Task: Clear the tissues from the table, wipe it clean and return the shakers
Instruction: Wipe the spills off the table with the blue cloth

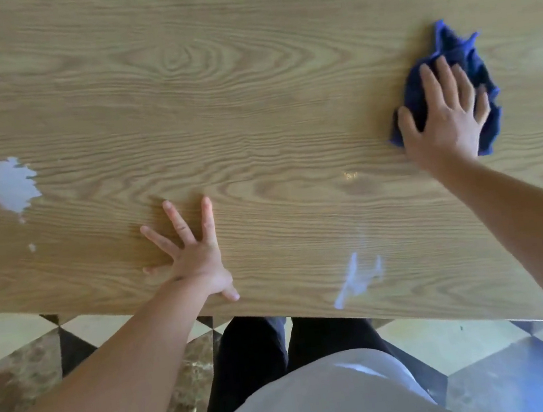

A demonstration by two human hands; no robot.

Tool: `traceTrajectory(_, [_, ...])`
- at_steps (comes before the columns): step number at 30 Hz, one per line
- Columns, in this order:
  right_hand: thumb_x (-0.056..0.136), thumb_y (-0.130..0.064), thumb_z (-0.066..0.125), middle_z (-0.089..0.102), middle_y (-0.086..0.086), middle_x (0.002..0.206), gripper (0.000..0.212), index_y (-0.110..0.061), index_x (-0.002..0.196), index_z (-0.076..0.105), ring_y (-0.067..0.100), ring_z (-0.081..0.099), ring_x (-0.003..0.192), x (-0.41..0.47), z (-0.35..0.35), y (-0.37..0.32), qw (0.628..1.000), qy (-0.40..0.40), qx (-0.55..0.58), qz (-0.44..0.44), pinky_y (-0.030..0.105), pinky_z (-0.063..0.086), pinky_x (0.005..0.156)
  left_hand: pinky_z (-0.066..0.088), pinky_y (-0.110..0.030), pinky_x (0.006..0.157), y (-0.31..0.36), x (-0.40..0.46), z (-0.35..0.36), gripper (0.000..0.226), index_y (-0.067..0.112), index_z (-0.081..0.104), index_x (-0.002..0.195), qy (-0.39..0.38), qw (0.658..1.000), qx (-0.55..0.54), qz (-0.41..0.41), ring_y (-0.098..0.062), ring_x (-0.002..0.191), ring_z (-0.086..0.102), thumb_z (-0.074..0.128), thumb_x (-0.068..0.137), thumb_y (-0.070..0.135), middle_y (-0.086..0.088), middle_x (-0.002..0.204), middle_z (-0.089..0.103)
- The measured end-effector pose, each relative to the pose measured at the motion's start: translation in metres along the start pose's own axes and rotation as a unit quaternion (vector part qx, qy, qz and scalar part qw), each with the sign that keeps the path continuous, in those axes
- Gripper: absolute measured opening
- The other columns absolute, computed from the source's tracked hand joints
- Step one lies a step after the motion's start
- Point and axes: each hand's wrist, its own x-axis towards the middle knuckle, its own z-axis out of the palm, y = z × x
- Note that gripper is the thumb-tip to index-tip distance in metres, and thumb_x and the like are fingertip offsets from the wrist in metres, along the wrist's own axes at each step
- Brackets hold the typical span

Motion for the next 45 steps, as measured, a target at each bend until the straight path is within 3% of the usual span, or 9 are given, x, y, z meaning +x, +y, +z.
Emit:
traceTrajectory(4, [0.098,-0.038,0.038,0.019,-0.007,0.165,0.059,-0.028,0.155,0.028,0.017,0.015,0.153,-0.077,0.007,0.013,0.988,0.026,0.054,0.146,0.053,0.010,0.122,0.013,-0.086,0.100,0.001,-0.004,0.000,0.173,0.048,-0.059,0.118,-0.003,1.000,0.000,0.001,-0.055,0.128,-0.048,0.099,0.048,0.035,-0.008,0.121,-0.073])
traceTrajectory(10, [0.100,-0.021,0.030,0.029,-0.002,0.162,0.053,-0.016,0.152,0.037,0.014,0.019,0.152,-0.186,0.023,0.014,0.984,0.001,0.129,0.123,0.045,0.009,0.122,0.011,-0.086,0.101,0.001,-0.008,-0.001,0.172,0.047,-0.061,0.114,-0.007,1.000,-0.001,-0.001,-0.054,0.129,-0.047,0.098,0.051,0.035,-0.009,0.122,-0.072])
traceTrajectory(15, [0.100,-0.019,0.034,0.043,0.004,0.155,0.049,-0.009,0.146,0.046,0.019,0.030,0.149,-0.227,0.033,0.009,0.991,-0.006,0.134,0.021,0.049,0.016,0.122,0.010,-0.086,0.101,0.000,-0.009,0.001,0.171,0.050,-0.059,0.115,0.002,1.000,-0.003,0.004,-0.053,0.130,-0.047,0.098,0.051,0.033,-0.007,0.124,-0.071])
traceTrajectory(23, [0.101,-0.044,0.034,0.021,0.003,0.165,0.063,-0.014,0.156,0.028,0.022,0.017,0.152,-0.288,0.061,-0.084,0.978,-0.122,-0.018,-0.167,0.055,0.008,0.119,0.011,-0.085,0.100,0.000,-0.012,0.005,0.171,0.050,-0.057,0.120,0.013,1.000,0.012,0.003,-0.052,0.133,-0.044,0.099,0.050,0.036,-0.007,0.129,-0.068])
traceTrajectory(28, [0.104,-0.045,0.031,0.014,-0.002,0.167,0.060,-0.022,0.158,0.020,0.018,0.011,0.153,-0.252,0.068,-0.137,0.962,-0.112,-0.015,-0.247,0.055,0.005,0.121,0.011,-0.085,0.100,-0.002,-0.015,0.007,0.172,0.052,-0.055,0.121,0.036,0.999,0.020,0.015,-0.052,0.136,-0.040,0.099,0.047,0.039,-0.006,0.135,-0.064])
traceTrajectory(34, [0.101,-0.042,0.034,0.034,-0.009,0.160,0.053,-0.031,0.153,0.035,0.018,0.031,0.147,-0.176,0.060,-0.104,0.926,-0.075,-0.037,-0.368,0.051,0.017,0.121,0.010,-0.082,0.107,-0.007,-0.016,0.011,0.170,0.054,-0.054,0.119,0.054,0.998,0.017,0.031,-0.052,0.135,-0.041,0.099,0.046,0.042,-0.004,0.138,-0.062])
traceTrajectory(36, [0.100,-0.042,0.036,0.037,-0.009,0.158,0.052,-0.031,0.151,0.039,0.019,0.036,0.145,-0.128,0.048,-0.083,0.950,-0.033,-0.027,-0.310,0.051,0.022,0.119,0.010,-0.082,0.107,-0.008,-0.015,0.012,0.169,0.054,-0.053,0.121,0.056,0.998,0.012,0.034,-0.052,0.135,-0.041,0.098,0.048,0.040,-0.004,0.139,-0.061])
traceTrajectory(39, [0.101,-0.045,0.028,0.027,-0.009,0.163,0.055,-0.032,0.154,0.030,0.018,0.024,0.150,-0.061,0.017,-0.025,0.993,-0.021,-0.005,-0.120,0.051,0.015,0.120,0.009,-0.080,0.108,-0.008,-0.012,0.014,0.169,0.052,-0.052,0.124,0.060,0.998,0.013,0.033,-0.053,0.135,-0.041,0.098,0.049,0.040,-0.005,0.141,-0.060])
traceTrajectory(45, [0.100,-0.045,0.020,0.015,-0.011,0.166,0.059,-0.031,0.157,0.019,0.017,0.012,0.153,-0.036,0.004,0.017,0.995,0.023,0.037,0.086,0.052,0.006,0.122,0.012,-0.082,0.106,-0.010,-0.006,0.014,0.170,0.051,-0.054,0.122,0.061,0.998,0.016,0.029,-0.054,0.135,-0.039,0.098,0.047,0.042,-0.006,0.139,-0.061])
